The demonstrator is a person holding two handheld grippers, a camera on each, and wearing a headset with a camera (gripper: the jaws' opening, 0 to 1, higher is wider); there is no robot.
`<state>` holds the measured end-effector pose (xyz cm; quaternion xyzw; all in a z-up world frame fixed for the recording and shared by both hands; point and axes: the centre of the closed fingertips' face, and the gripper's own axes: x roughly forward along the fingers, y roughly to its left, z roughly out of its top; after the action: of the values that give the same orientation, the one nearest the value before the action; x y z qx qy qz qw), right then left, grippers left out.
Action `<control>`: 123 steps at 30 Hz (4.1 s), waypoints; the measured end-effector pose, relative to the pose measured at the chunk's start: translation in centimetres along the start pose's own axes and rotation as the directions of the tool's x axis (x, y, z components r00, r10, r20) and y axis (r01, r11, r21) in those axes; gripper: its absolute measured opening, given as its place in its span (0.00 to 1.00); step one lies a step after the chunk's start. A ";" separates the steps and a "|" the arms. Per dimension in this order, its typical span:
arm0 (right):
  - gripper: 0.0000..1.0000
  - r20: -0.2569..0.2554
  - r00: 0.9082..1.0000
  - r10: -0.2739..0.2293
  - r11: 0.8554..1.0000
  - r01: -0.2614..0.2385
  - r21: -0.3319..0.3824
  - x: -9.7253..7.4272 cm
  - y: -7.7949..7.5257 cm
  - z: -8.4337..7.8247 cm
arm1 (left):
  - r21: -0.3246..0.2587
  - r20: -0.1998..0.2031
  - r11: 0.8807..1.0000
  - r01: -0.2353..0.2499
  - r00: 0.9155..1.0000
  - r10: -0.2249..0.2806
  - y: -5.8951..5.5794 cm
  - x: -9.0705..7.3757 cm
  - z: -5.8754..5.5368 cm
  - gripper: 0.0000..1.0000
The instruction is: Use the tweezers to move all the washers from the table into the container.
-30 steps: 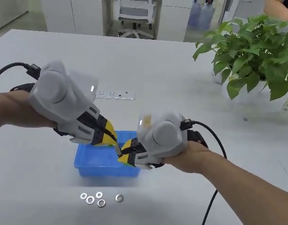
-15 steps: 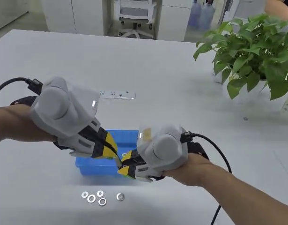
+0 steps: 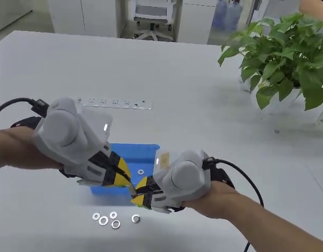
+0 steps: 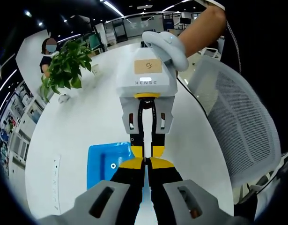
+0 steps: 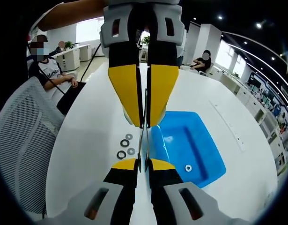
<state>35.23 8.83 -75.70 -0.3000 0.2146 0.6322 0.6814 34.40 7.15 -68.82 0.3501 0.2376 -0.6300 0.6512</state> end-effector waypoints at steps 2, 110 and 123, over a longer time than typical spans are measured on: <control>0.11 0.001 1.000 0.001 1.000 -0.001 0.001 0.1 0.2 -0.1 | 0.000 -0.004 1.000 0.002 1.000 -0.002 -0.2 0.1 -0.1 0.07; 0.10 -0.006 1.000 0.030 0.995 -0.029 0.098 1.3 2.5 -2.1 | -0.031 -0.026 0.998 0.059 0.998 -0.060 -2.0 2.2 -1.3 0.07; 0.10 -0.004 1.000 0.013 0.997 -0.013 0.070 0.3 2.0 -0.7 | -0.019 -0.021 0.999 0.042 0.999 -0.042 -1.6 0.8 -0.6 0.07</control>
<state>33.37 8.62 -76.67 -0.2760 0.2398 0.6281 0.6869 32.96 7.16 -70.01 0.3456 0.2578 -0.6374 0.6387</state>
